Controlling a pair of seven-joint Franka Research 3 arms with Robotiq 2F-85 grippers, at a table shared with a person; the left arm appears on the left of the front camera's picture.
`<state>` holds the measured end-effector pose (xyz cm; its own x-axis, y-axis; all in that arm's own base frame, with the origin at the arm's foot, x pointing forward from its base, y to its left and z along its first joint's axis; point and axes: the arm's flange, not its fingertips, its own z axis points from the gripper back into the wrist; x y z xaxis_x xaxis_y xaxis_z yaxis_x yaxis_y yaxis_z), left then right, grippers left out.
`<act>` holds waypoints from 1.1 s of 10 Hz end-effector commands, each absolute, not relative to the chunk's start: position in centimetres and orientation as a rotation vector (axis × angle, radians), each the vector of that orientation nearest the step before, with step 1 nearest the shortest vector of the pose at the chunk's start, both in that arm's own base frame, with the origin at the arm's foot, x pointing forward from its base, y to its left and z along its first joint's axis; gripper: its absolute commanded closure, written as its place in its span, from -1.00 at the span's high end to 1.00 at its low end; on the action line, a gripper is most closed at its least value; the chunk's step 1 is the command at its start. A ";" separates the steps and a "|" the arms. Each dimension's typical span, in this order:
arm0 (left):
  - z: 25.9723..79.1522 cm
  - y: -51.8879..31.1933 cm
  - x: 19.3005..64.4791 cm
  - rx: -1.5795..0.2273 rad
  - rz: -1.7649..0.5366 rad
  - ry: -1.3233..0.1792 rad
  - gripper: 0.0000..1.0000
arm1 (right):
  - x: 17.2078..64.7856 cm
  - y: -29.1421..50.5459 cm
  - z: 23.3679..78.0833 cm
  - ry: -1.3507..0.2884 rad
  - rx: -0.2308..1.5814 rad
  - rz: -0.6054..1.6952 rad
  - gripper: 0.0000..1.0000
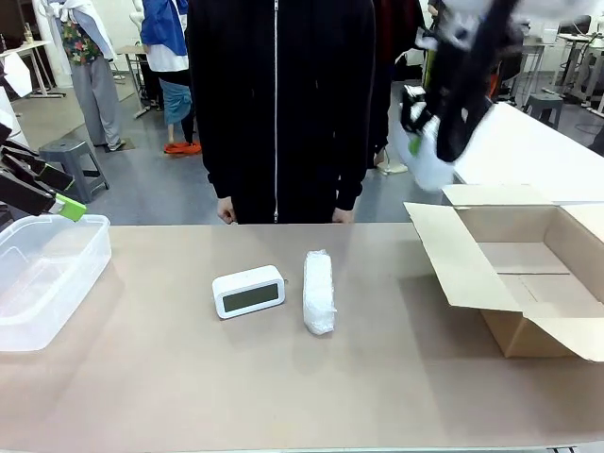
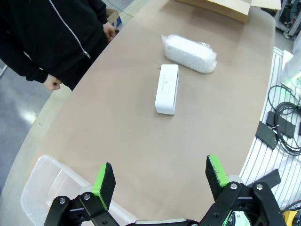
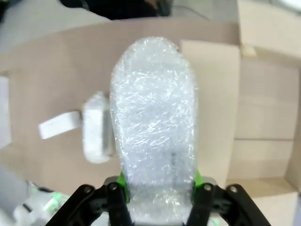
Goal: Separate and place wrapped and unwrapped clocks.
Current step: If the picked Digital clock is wrapped, place it in the Package Box ; if not, place it in the Organizing box.
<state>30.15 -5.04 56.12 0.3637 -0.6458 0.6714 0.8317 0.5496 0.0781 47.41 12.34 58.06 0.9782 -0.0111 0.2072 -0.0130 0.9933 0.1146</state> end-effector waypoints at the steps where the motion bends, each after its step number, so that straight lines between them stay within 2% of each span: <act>1: 56.0 -4.9 30.2 -0.308 -0.979 -0.717 1.00 | 45.7 8.3 55.1 -0.198 0.180 -0.054 0.04; 2: 56.0 -4.9 30.2 -0.308 -0.979 -0.717 1.00 | 45.8 6.2 54.7 -0.178 0.185 -0.112 0.04; 4: 56.0 -4.9 30.2 -0.308 -0.979 -0.717 1.00 | 46.3 7.8 56.7 -0.299 0.266 -0.041 0.04; 5: 56.0 -4.9 30.2 -0.308 -0.979 -0.717 1.00 | 45.8 5.4 53.9 -0.166 0.152 -0.120 0.04; 9: 56.0 -4.9 30.2 -0.308 -0.979 -0.717 1.00 | 45.9 5.5 54.2 -0.179 0.176 -0.108 0.05; 11: 56.0 -4.9 30.2 -0.308 -0.979 -0.717 1.00 | 48.6 0.4 54.5 -0.112 0.087 -0.166 0.05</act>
<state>30.15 -5.05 56.12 0.3635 -0.6458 0.6714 0.8317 0.5496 0.0783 46.66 2.47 54.12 0.9781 -0.1606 0.1326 0.1408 0.9791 0.1469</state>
